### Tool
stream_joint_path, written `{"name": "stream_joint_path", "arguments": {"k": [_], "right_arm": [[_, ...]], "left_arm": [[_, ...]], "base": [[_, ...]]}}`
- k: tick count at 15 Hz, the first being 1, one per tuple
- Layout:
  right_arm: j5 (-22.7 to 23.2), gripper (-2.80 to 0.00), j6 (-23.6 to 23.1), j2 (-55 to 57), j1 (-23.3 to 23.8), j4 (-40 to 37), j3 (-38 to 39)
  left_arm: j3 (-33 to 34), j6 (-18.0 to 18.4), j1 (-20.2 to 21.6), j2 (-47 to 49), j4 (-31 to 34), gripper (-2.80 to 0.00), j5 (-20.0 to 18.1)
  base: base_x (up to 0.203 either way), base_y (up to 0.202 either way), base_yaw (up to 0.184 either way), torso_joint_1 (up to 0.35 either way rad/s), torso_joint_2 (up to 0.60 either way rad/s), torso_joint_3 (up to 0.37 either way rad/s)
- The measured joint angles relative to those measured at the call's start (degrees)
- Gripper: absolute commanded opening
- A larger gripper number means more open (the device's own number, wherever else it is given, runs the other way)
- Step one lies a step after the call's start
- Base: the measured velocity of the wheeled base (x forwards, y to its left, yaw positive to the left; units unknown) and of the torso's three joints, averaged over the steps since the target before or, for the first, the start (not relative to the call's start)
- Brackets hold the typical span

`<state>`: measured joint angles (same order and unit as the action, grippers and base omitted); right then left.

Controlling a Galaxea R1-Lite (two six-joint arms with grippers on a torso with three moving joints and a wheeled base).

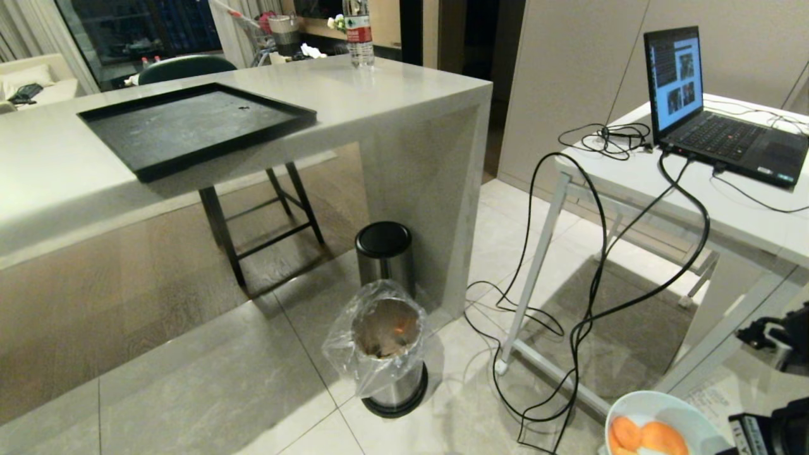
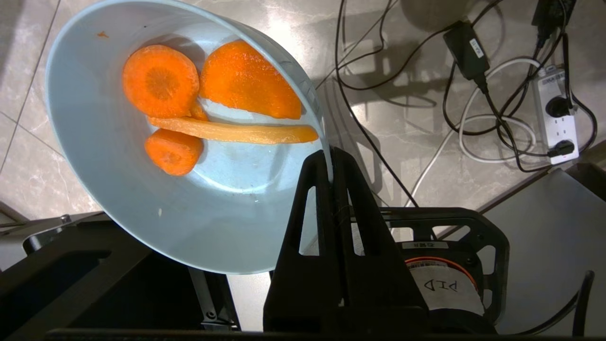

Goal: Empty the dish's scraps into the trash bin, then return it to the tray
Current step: Move the bowl over the trash can

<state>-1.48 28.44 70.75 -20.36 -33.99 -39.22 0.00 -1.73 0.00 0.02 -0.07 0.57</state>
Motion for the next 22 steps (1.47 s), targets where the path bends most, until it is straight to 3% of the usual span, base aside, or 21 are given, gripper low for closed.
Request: {"name": "stream_joint_path", "arguments": {"k": [22], "right_arm": [[-0.01, -2.8, -2.29, -0.2, -0.11, -0.55, 0.61]], "left_arm": [[0.0, 0.0, 0.0, 0.0, 0.07, -2.8, 0.01]], "base": [[0.0, 0.0, 0.0, 0.0, 0.0, 0.0]]}}
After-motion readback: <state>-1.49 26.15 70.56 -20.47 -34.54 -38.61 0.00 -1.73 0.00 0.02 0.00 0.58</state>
